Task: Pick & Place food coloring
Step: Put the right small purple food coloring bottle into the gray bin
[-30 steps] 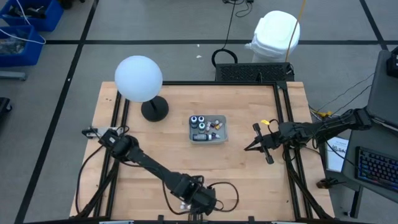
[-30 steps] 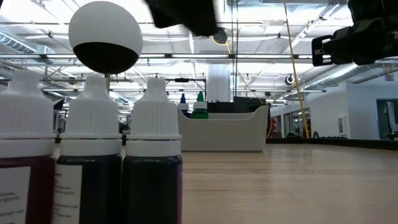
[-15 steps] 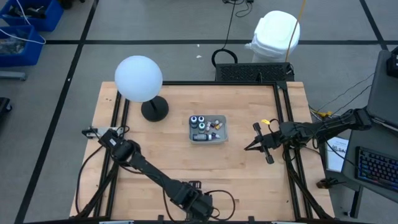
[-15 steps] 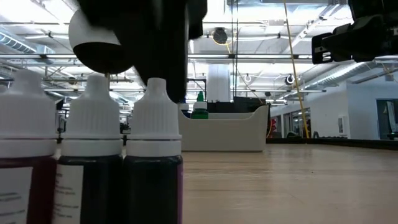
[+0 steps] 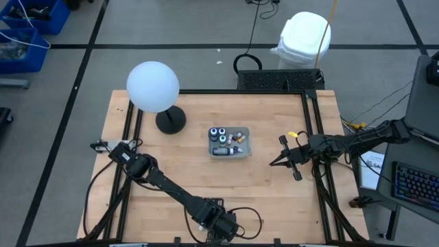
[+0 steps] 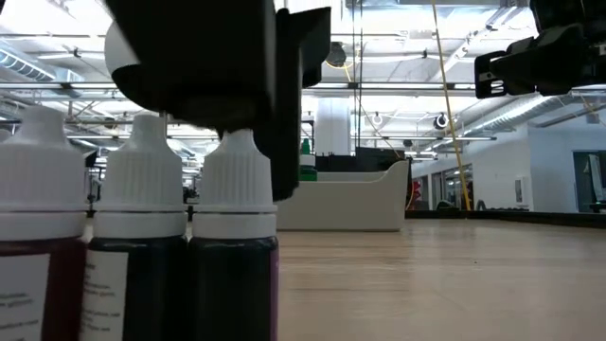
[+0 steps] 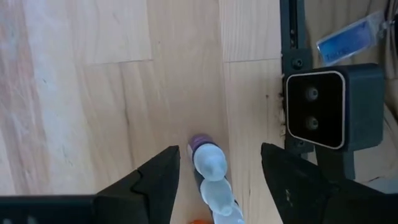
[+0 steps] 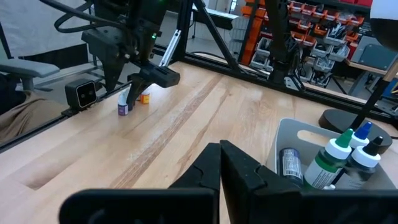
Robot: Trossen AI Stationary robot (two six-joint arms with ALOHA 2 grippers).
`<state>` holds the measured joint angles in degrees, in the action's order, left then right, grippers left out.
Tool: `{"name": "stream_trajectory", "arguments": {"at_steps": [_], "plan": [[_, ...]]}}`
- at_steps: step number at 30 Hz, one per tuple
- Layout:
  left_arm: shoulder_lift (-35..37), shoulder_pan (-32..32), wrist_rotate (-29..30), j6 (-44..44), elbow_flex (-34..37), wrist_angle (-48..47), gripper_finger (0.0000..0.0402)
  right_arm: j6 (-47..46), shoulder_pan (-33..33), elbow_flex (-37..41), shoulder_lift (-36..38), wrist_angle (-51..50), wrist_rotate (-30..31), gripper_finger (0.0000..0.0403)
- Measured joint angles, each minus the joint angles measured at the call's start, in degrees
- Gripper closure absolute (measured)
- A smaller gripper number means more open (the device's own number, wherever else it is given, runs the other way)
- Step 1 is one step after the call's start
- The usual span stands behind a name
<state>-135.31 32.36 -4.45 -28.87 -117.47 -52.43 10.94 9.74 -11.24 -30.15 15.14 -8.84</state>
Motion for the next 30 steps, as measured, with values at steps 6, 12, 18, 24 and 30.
{"name": "stream_trajectory", "arguments": {"at_steps": [6,12,18,24,30], "plan": [[0.0,0.02,0.0,0.09,0.0,-0.01,0.0196,-0.33,0.0,0.0,0.0,0.0,0.0,0.0403],[0.0,0.02,0.51,0.83,0.0,-0.02,0.0241,-0.37,0.0,0.0,0.0,0.0,0.0,0.0403],[0.0,0.02,1.13,1.85,0.0,-0.02,0.0273,-0.39,0.0,0.02,0.0,0.0,0.0,0.0403],[0.0,0.31,1.15,1.8,0.0,-0.06,0.0298,-0.39,0.0,-0.01,0.0,0.0,0.0,0.0403],[0.0,0.42,1.3,1.83,0.0,-0.18,0.0322,-0.39,0.0,0.0,0.0,-0.02,0.0,0.0403]]}}
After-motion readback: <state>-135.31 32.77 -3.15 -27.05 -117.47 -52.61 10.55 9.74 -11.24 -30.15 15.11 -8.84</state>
